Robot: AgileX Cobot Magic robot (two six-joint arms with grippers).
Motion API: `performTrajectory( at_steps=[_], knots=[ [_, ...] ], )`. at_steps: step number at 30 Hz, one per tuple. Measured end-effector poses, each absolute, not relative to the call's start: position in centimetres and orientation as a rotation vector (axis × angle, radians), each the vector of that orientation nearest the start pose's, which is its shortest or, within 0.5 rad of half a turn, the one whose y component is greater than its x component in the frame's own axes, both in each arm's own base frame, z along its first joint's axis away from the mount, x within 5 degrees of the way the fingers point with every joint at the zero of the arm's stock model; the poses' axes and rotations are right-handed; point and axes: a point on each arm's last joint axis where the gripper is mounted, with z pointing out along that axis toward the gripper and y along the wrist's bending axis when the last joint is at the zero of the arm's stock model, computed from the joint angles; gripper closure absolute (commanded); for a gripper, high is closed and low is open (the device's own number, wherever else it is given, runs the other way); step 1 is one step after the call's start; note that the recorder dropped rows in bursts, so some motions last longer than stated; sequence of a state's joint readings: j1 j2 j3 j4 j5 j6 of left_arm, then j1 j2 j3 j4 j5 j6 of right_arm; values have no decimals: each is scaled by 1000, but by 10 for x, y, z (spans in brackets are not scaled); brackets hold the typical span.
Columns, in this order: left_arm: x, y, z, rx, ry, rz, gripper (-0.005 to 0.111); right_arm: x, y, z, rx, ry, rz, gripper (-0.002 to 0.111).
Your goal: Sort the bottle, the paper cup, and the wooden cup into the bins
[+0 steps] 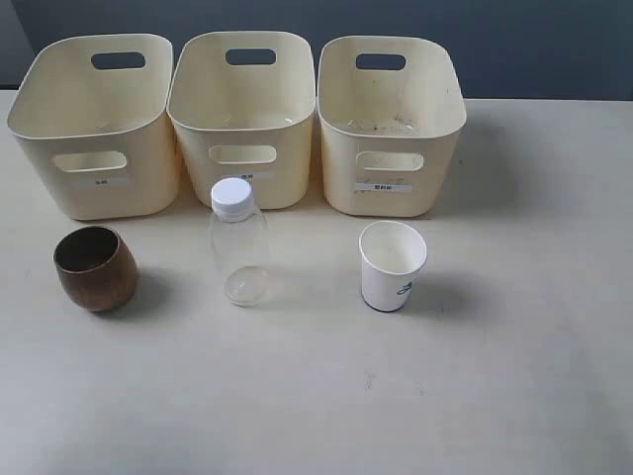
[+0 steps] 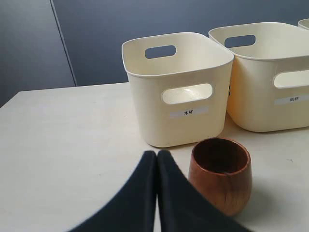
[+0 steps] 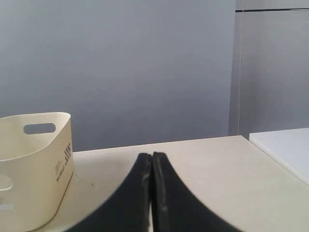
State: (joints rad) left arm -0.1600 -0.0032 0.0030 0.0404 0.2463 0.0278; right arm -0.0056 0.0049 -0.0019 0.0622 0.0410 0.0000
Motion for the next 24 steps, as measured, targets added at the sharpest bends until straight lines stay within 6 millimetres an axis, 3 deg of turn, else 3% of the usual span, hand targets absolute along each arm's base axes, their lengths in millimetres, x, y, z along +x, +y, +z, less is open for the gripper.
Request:
performTrajectory(
  at_steps=[24],
  knots=[
    [55,-8,190,189,1720,-60,107,57,0,211,50,1514,47,109]
  ],
)
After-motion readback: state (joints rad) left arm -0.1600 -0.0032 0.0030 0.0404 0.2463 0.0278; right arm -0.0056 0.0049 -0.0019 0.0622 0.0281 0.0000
